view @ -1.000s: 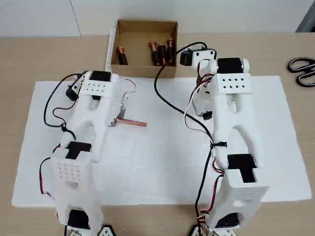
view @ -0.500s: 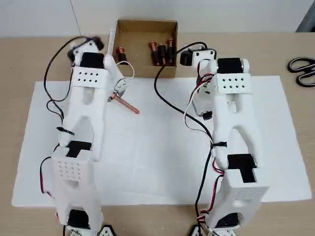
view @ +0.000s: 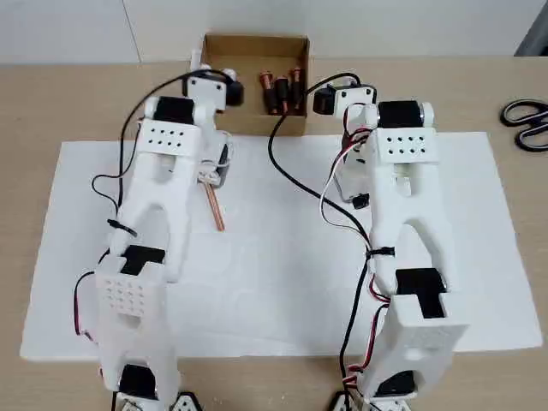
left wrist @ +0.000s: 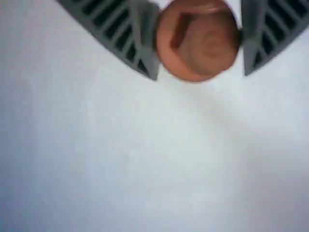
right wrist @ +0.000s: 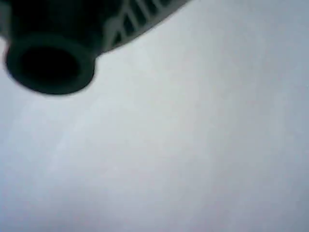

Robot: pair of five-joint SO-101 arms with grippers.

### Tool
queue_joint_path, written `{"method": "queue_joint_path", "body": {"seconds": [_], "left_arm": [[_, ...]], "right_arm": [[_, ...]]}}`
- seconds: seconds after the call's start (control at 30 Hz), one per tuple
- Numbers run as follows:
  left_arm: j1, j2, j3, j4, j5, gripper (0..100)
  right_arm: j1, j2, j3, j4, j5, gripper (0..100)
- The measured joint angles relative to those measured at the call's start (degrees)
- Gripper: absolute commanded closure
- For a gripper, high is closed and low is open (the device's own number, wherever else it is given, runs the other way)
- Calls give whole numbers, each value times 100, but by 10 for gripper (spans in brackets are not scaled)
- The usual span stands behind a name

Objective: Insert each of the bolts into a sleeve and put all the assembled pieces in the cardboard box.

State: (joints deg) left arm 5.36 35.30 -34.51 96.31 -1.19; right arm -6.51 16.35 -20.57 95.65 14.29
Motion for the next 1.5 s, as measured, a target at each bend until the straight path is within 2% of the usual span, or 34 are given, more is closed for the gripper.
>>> {"method": "queue_joint_path", "body": {"seconds": [0.17,0.53,0.93,1.17,1.4,1.5], "left_arm": [[26,-9,308,-246,-70,851],[26,-9,343,-255,-62,826],[44,-9,378,-466,1477,829],[290,202,554,-800,1635,830],[316,536,554,-809,1785,831],[316,545,554,-905,1802,857]], "right_arm": [[0,0,0,0,0,970],[0,0,0,0,0,970],[0,0,0,0,0,970],[0,0,0,0,0,970],[0,0,0,0,0,970],[0,0,0,0,0,970]]}}
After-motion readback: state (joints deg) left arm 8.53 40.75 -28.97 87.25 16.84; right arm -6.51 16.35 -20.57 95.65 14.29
